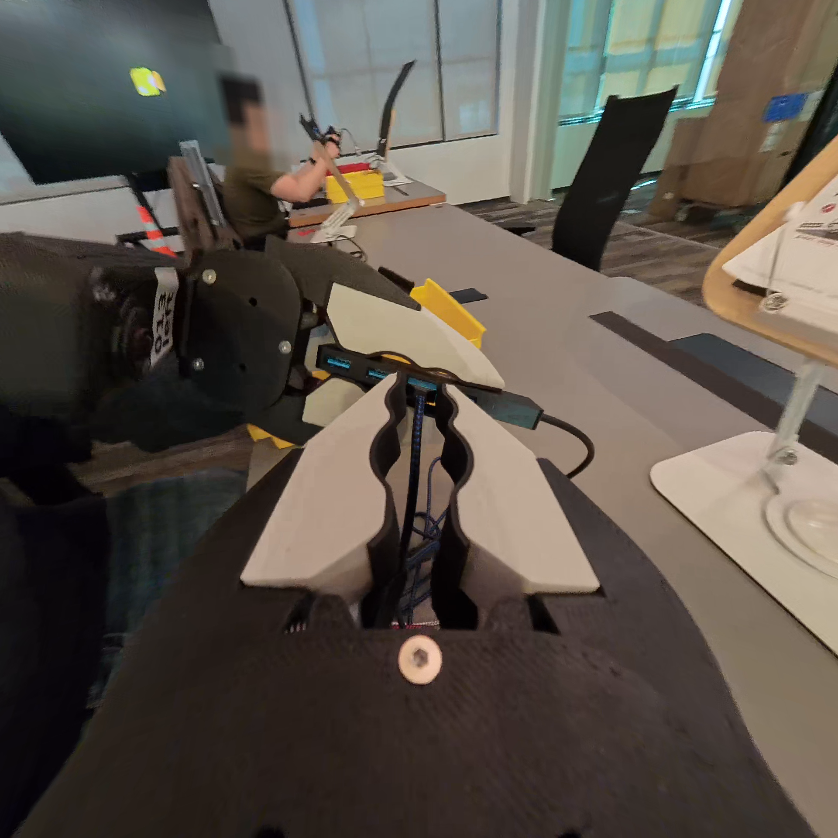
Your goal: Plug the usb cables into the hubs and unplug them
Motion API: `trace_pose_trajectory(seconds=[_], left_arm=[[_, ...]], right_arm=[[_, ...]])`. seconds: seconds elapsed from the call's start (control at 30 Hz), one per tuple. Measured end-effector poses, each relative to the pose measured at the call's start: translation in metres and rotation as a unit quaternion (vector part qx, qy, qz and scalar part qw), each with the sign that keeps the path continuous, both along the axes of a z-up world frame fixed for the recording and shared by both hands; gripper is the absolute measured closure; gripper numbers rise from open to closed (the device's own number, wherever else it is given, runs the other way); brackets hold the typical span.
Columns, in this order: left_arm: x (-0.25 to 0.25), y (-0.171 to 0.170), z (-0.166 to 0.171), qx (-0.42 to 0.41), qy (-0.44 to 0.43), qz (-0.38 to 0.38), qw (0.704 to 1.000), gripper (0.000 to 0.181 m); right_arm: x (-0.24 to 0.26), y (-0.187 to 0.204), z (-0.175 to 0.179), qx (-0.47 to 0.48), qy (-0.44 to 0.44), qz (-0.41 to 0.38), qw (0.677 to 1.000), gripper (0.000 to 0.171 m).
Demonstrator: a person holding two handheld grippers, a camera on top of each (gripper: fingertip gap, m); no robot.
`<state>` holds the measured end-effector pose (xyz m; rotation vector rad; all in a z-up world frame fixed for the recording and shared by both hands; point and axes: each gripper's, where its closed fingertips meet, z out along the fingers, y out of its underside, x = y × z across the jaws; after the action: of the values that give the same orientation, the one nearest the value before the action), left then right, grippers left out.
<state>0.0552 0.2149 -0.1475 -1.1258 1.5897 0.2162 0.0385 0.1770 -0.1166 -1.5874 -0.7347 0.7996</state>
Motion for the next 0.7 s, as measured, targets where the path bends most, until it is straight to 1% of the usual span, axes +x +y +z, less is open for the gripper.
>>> trace_pose_trajectory(seconds=[0.03,0.07,0.1,0.13,0.2,0.3,0.37,0.43,0.53,0.7], left_arm=[[0.002,-0.007,-0.001,-0.024,0.003,-0.024,0.999,0.151],[0.005,-0.015,0.0,-0.048,-0.001,-0.049,0.998,0.133],[0.007,-0.021,-0.003,-0.07,0.007,-0.066,0.995,0.119],[0.006,-0.025,-0.007,-0.083,0.027,-0.072,0.994,0.107],[0.004,-0.028,-0.013,-0.113,0.059,-0.074,0.989,0.076],[0.001,-0.039,-0.026,-0.207,0.089,-0.087,0.97,0.035],[-0.004,-0.057,-0.039,-0.267,0.126,-0.124,0.947,0.035],[-0.009,-0.064,-0.047,-0.288,0.156,-0.144,0.934,0.035],[-0.01,-0.074,-0.045,-0.331,0.159,-0.172,0.914,0.035],[-0.011,-0.074,-0.051,-0.315,0.186,-0.185,0.912,0.036]], right_arm=[[-0.001,-0.003,0.0,0.009,-0.003,0.017,1.0,0.16],[-0.001,-0.005,0.0,0.019,-0.008,0.028,0.999,0.16],[-0.001,-0.007,0.0,0.018,-0.005,0.038,0.999,0.16],[-0.003,-0.011,0.001,0.024,-0.003,0.055,0.998,0.16],[-0.004,-0.013,-0.001,0.037,-0.021,0.064,0.997,0.16],[-0.009,-0.022,-0.001,0.052,-0.039,0.094,0.993,0.16],[-0.012,-0.029,-0.001,0.07,-0.053,0.114,0.99,0.159],[-0.016,-0.032,-0.005,0.076,-0.075,0.124,0.986,0.16],[-0.016,-0.035,-0.005,0.084,-0.081,0.135,0.984,0.159],[-0.015,-0.035,-0.009,0.087,-0.093,0.139,0.982,0.16]])
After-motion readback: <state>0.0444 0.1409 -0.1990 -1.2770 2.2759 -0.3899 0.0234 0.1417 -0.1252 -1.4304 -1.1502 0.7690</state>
